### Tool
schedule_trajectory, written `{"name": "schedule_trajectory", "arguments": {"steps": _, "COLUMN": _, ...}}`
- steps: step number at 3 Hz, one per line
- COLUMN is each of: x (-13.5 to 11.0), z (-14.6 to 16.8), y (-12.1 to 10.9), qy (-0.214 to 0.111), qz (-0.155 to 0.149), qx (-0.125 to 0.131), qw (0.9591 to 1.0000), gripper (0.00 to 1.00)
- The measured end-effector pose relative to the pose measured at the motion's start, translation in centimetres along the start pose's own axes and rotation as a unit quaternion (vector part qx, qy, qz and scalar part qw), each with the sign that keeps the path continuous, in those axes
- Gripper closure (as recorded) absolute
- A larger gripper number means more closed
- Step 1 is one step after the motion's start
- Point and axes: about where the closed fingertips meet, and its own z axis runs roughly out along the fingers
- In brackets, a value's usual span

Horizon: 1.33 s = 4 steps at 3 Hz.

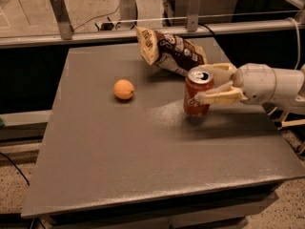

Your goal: Place coke can upright

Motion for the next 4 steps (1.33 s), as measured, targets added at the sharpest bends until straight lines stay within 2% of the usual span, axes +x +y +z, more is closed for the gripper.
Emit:
{"name": "schedule_trajectory", "arguments": {"steps": 2, "x": 2.8, "z": -1.7, "y": 0.1, "qy": -0.005, "qz": 0.04, "qx": 0.031, "qw": 0.9987, "gripper": 0.16}}
{"name": "schedule_trajectory", "arguments": {"steps": 3, "x": 3.5, "z": -2.4, "y": 0.1, "qy": -0.007, "qz": 0.05, "qx": 0.037, "qw": 0.998, "gripper": 0.0}}
{"name": "schedule_trajectory", "arguments": {"steps": 4, "x": 3.2, "z": -4.0, "y": -0.3, "qy": 0.023, "qz": 0.034, "qx": 0.043, "qw": 0.9982, "gripper": 0.0}}
